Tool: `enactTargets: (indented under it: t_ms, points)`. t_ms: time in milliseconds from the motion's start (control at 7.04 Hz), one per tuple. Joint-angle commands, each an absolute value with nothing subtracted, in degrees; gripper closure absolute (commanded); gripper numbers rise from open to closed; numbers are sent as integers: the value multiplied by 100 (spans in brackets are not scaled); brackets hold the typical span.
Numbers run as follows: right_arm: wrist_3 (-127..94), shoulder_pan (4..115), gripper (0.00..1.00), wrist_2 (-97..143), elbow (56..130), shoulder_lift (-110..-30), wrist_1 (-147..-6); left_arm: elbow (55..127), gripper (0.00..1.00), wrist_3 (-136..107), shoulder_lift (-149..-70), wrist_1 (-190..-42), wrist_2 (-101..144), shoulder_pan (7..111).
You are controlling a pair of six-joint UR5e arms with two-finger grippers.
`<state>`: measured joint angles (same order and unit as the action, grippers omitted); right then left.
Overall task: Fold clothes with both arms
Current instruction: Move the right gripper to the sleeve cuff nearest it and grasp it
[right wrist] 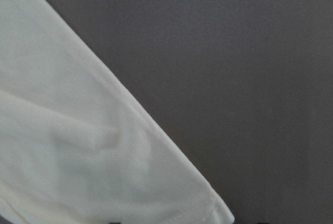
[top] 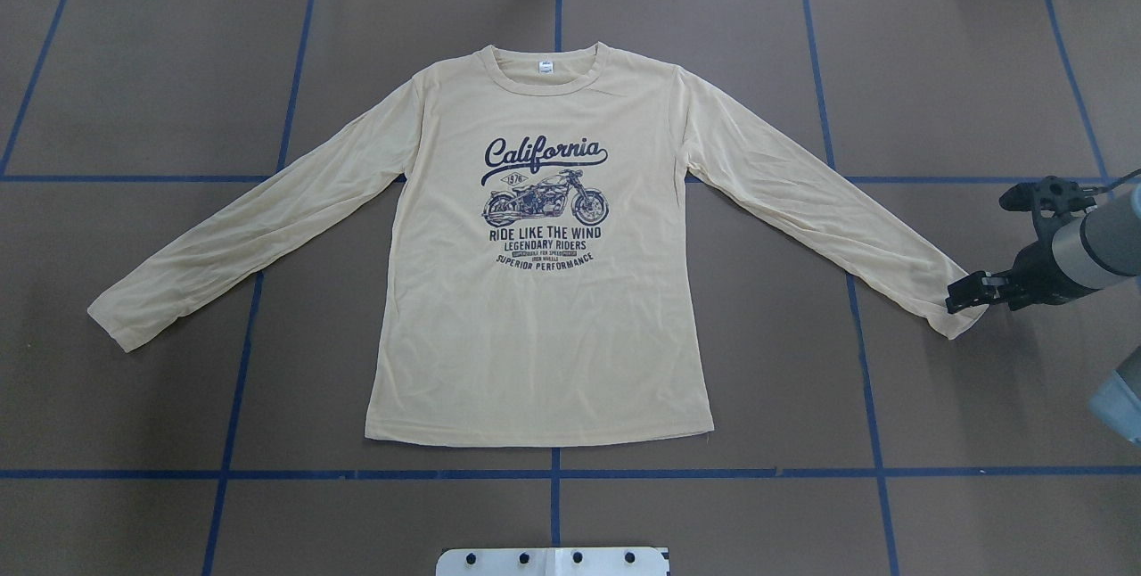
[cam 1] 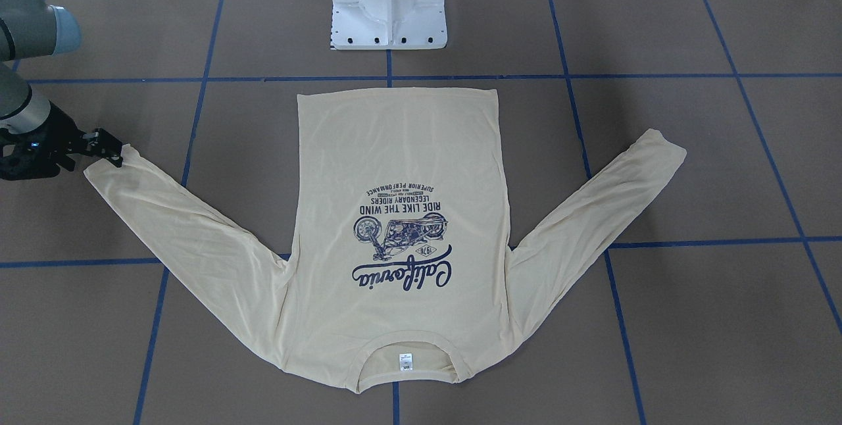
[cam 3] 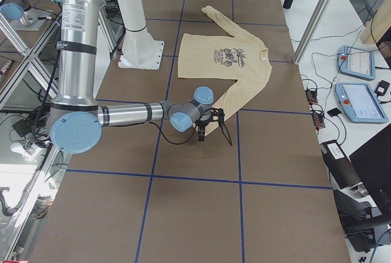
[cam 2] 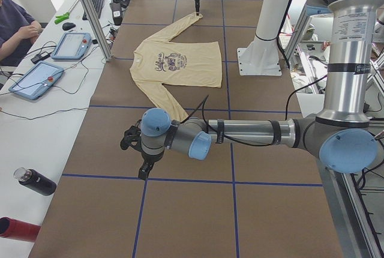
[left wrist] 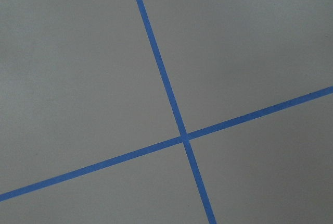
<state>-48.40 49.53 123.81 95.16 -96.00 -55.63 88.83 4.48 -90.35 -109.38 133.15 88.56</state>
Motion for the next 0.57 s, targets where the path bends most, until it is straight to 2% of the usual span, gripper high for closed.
enactTargets:
  t_ms: [0, 142, 284, 426]
  points:
    - [-4825, 4931, 50, 12471, 9545, -9580, -5572, 8886, 0, 440, -9035, -10934, 13315, 8859]
    - [-4825, 4931, 68, 12506, 9536, -9528, -5581, 8877, 0, 439, -9035, -10942, 13307, 8859]
    - [-4834, 4931, 77, 12498, 9519, -9466, -5590, 8877, 0, 439, -9035, -10934, 13307, 8859]
    - [-4860, 4931, 100, 12507, 9553, -9457, -5590, 8877, 0, 439, -9035, -10942, 13307, 8859]
